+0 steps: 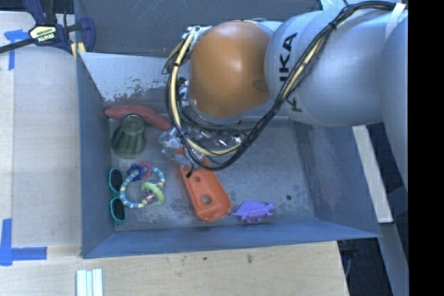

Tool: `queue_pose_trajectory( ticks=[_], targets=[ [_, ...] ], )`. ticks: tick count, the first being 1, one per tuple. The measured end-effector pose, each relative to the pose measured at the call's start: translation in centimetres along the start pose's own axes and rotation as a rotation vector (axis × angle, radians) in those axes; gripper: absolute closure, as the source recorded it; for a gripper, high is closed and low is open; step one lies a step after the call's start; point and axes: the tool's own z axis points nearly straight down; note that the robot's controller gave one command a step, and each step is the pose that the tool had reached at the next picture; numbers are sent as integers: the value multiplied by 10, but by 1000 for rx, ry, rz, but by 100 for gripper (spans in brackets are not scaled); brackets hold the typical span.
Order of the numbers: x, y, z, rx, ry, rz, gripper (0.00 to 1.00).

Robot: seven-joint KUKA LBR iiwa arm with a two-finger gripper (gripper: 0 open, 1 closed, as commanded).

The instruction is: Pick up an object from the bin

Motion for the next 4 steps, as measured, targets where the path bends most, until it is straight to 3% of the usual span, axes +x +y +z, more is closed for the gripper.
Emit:
queue_pose_trajectory(
  ticks=[1, 3, 4],
  targets=[
    [-6, -10, 10, 3, 3, -74, 100],
    [15, -60, 19, 4, 0, -252, 100],
    [19, -79, 22, 4, -2, -405, 100]
  ],
)
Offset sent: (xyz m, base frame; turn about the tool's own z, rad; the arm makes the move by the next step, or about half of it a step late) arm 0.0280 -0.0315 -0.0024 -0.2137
